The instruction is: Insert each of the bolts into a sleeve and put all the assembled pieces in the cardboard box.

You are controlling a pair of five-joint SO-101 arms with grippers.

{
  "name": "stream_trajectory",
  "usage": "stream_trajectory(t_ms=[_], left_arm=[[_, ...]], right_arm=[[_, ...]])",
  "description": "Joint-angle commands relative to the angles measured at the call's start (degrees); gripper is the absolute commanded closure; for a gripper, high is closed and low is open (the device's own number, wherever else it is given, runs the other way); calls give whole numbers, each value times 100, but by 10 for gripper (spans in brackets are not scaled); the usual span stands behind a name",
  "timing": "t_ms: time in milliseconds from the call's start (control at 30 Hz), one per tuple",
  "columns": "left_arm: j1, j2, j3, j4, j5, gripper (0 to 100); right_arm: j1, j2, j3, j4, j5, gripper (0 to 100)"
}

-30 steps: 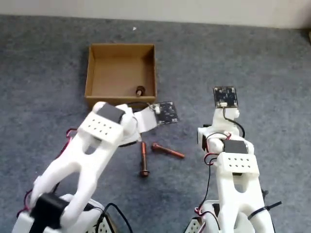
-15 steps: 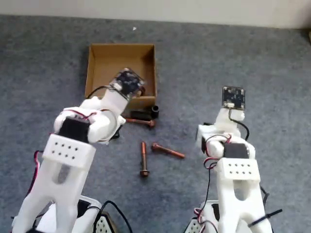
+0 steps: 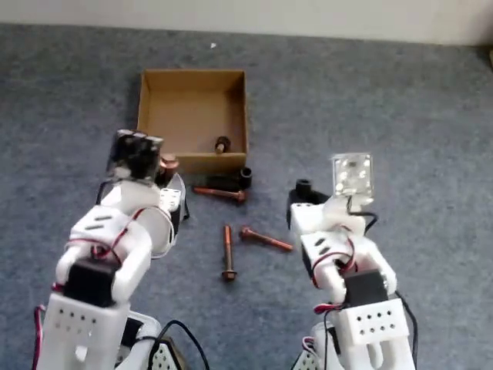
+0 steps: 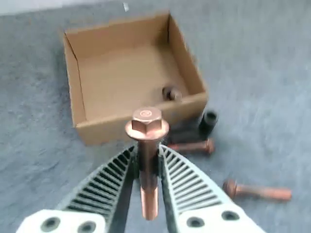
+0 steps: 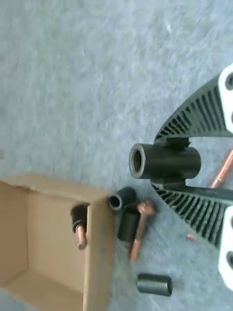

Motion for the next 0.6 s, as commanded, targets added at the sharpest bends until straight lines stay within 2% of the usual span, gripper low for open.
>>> stream_trajectory(t_ms=[0,267,500,567], left_arm=[[-57,-796,382,-897,747,995],[-48,-1587,927,-2022,1793,995],[-4,-1771,1473,-3042,2048,995],[154,-1771,1587,-3165,2040,995]], right_arm=[[-400,-154,154,-681,-79,995],[-1305,-154,822,-1842,-44,995],[-1719,-163,1508,-3055,-26,995],[-1745,-163,1736,-3442,202,995]])
